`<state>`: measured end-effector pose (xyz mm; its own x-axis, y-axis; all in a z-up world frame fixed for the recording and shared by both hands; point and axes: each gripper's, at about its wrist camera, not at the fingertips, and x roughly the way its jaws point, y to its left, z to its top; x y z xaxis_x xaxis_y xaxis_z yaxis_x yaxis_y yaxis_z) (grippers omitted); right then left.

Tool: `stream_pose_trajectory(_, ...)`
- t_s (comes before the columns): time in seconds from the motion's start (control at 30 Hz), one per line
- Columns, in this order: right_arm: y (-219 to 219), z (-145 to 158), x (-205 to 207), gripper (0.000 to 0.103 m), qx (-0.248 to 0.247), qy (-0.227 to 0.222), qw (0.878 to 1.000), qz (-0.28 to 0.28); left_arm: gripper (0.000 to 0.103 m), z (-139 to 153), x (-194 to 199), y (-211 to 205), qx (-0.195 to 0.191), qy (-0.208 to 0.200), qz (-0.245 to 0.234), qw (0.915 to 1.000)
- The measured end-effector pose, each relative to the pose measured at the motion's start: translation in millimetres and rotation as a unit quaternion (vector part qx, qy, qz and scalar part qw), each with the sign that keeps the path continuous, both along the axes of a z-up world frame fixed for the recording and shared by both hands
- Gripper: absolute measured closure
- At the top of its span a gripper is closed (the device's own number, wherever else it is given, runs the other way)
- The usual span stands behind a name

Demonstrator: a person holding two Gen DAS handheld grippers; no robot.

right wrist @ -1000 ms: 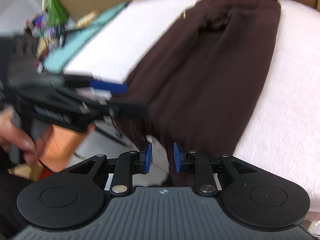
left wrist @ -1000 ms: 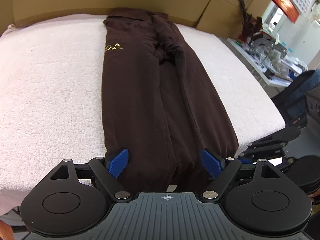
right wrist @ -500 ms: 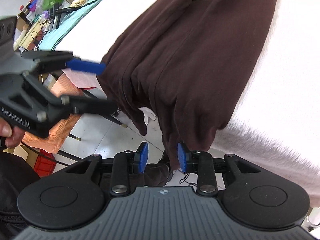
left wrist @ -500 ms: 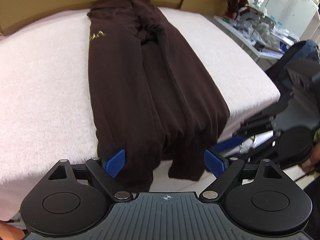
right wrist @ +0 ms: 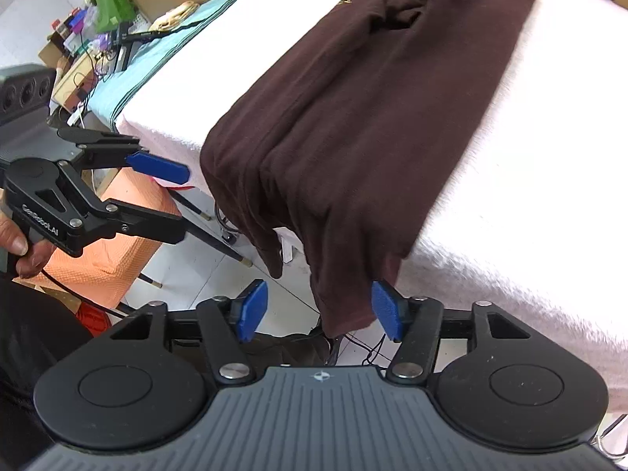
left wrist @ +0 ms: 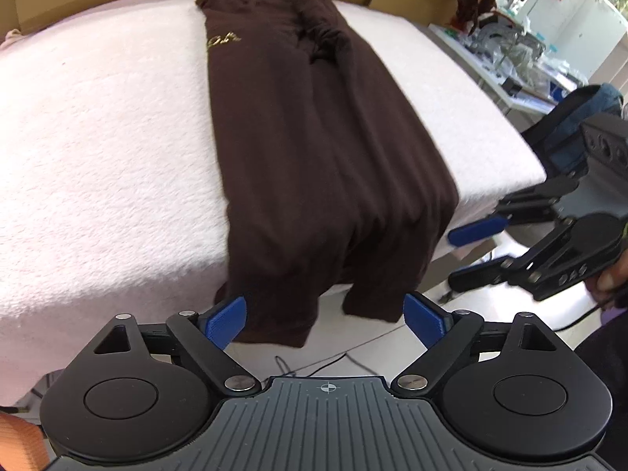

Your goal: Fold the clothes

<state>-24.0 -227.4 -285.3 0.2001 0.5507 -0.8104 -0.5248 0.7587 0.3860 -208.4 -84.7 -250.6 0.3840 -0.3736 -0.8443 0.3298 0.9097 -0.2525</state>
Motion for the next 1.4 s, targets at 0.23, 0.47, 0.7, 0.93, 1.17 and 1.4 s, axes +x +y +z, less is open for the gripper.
stream_pose_trajectory(0.23, -4.5, -10.3, -4.1, 0.028, 0.008, -0.024, 1.000, -0.001, 0.008, -21.8, -2.7, 20.0, 0.035, -0.018, -0.027, 0.9988)
stream_pose_trajectory(0.47, 2.5, -25.9, 2.0, 0.027, -0.018, -0.030, 0.999, -0.007, 0.008, -47.3, 8.6, 25.4, 0.023, -0.005, -0.051, 0.9985)
stream_pose_trajectory(0.7, 6.3, -49.3, 9.8, 0.028, -0.018, -0.021, 0.999, -0.017, 0.009, -66.4, 17.4, 14.3, 0.025, -0.033, -0.085, 0.9955)
stream_pose_trajectory(0.93, 13.5, -62.3, 17.1, 0.038, -0.014, -0.016, 1.000, -0.008, 0.019, -84.2, 17.0, 2.3, 0.049, -0.049, -0.123, 0.9900)
stream_pose_trajectory(1.17, 17.4, -51.3, 14.1, 0.084, -0.017, 0.027, 0.999, 0.014, 0.090, -72.9, 22.2, 3.0, -0.003, 0.037, -0.139, 0.9896)
stream_pose_trajectory(1.4, -3.1, -8.8, 4.6, 0.090, 0.049, 0.082, 0.995, 0.034, 0.091, -25.2, 17.1, 19.1, -0.105, 0.121, -0.137, 0.9774)
